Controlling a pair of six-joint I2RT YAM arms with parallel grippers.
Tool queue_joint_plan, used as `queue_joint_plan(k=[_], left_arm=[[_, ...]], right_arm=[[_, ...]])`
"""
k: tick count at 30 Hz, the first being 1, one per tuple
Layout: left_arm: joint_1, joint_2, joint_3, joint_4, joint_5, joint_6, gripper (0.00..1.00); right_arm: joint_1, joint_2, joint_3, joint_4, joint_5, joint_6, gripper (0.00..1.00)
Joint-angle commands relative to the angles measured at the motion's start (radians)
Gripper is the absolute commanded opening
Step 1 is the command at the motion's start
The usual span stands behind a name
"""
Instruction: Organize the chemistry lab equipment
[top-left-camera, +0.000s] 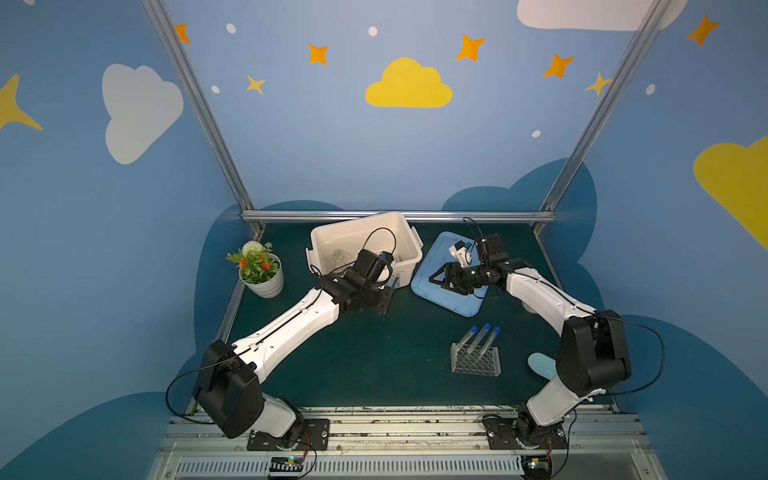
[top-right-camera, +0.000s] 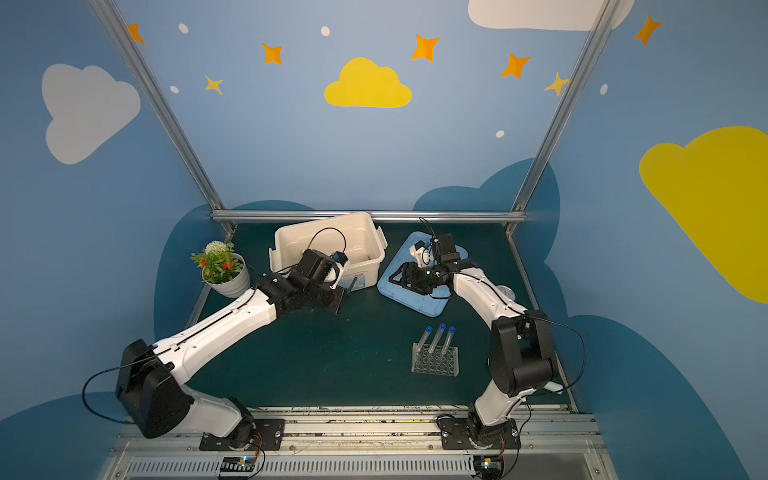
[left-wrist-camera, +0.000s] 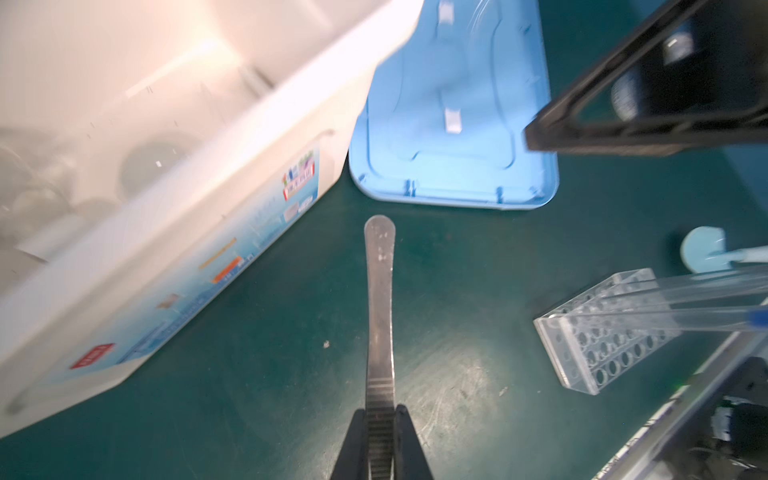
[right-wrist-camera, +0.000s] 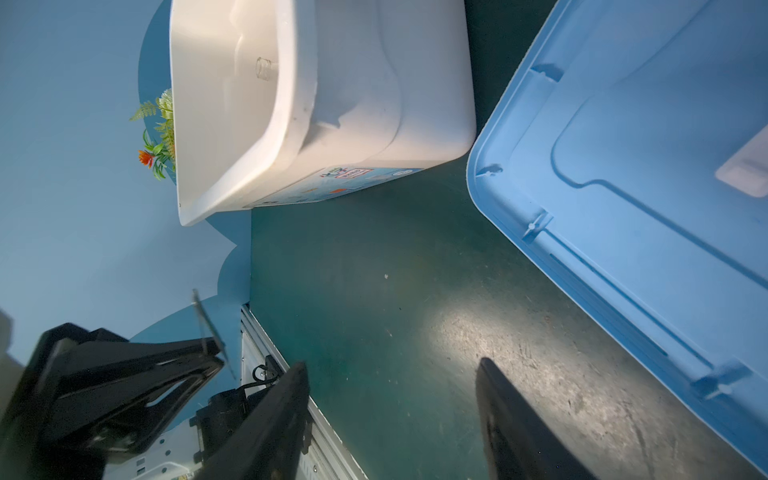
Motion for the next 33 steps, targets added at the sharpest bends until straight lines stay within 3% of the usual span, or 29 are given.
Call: queue_joint_plan(k=[1, 8, 15, 27, 31, 33], left_arm=[[0.010, -0.040, 0.051, -0.013, -0.006, 0.031, 0.13], [0.116, 0.003, 0.168, -0.013, 0.009, 0.097, 0.14], [0.240, 0.172, 0.309, -0.006, 0.112, 0.130, 0.14], [0.303, 0.431, 0.527, -0.067, 0.202, 0.153, 0.07], [0.304, 0.389, 0.484, -0.051, 0.203, 0.148, 0.12], [0.303, 0.342, 0.430, -0.016, 0.198, 0.139, 0.22]], right_arm=[[0.007, -0.015, 0.026, 0.029, -0.023, 0.022, 0.64], [0.050, 0.020, 0.062, 0.048, -0.029, 0.041, 0.64], [0.074, 0.045, 0.103, 0.039, -0.014, 0.038, 0.64], [0.074, 0.062, 0.123, 0.014, -0.001, 0.030, 0.64], [0.074, 0.068, 0.114, 0.006, 0.001, 0.024, 0.64], [0.075, 0.070, 0.107, 0.004, -0.001, 0.022, 0.64]])
